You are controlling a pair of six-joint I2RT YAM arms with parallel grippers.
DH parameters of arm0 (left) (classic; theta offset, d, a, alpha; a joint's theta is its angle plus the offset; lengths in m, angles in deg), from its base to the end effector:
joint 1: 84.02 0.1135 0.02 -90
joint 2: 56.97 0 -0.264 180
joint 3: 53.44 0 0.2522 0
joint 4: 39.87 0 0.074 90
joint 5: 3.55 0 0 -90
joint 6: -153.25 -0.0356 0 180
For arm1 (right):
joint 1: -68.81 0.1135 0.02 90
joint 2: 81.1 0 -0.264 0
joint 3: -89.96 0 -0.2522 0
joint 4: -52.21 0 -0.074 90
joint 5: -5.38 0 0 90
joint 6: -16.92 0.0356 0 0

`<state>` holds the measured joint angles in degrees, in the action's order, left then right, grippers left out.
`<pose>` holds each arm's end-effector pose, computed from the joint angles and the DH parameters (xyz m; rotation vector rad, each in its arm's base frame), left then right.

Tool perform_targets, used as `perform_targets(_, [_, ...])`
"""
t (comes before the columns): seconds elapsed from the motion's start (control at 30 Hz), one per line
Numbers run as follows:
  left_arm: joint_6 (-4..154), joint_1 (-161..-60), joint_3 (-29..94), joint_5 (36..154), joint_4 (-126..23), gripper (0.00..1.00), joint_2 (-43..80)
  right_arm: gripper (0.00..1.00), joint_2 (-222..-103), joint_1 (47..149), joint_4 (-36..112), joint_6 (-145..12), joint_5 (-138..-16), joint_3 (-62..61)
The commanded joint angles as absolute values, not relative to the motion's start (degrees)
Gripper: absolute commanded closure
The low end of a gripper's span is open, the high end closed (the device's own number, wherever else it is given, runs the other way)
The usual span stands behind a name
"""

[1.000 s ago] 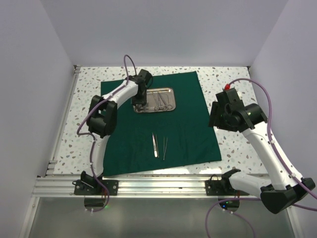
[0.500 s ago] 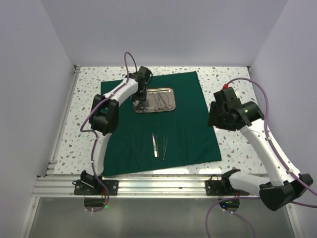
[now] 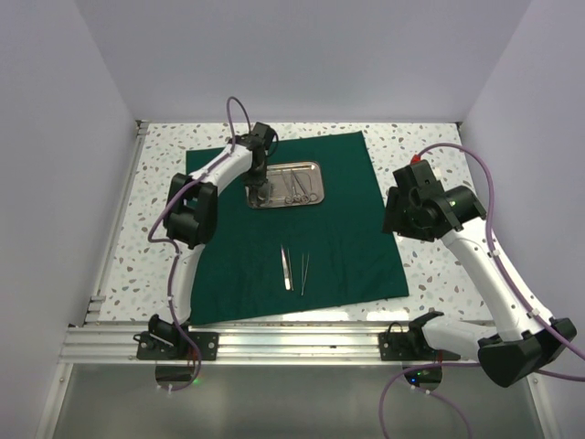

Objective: Open and lay out the surgical kit
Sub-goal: Pick up the medical item from the container, then place the medical item in the surgical kit.

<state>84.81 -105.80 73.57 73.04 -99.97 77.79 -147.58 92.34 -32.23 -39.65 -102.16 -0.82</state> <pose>0.4643 -0.1766 0.1663 -0.0569 2.6963 0.0997 0.1862 0.0694 0.3580 0.3208 2.5476 -0.0395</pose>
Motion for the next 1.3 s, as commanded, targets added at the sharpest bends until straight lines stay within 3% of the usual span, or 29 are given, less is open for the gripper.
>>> perform_targets(0.0, [83.6,-105.4,71.9,75.1,-99.4,0.85,79.5,0.34,-147.9,92.4,-31.6,-38.5,-103.5,0.0])
perform_targets(0.53, [82.9,-105.4,82.5,72.6,-105.7,0.86,76.5,0.34,-147.0,92.5,-30.5,-37.9,-102.3,-1.3])
perform_targets(0.87, [83.9,-105.4,80.6,73.3,-106.8,0.89,73.7,0.34,-145.9,92.4,-29.9,-38.7,-102.0,-2.2])
perform_targets(1.03, [86.6,-105.6,72.7,74.1,-106.1,1.00,66.9,0.34,-145.4,92.5,-29.7,-39.2,-101.8,-2.8])
perform_targets(1.27, [92.2,-109.7,48.5,74.0,-99.9,1.00,49.0,0.34,-145.2,92.5,-28.0,-40.6,-100.0,-3.9])
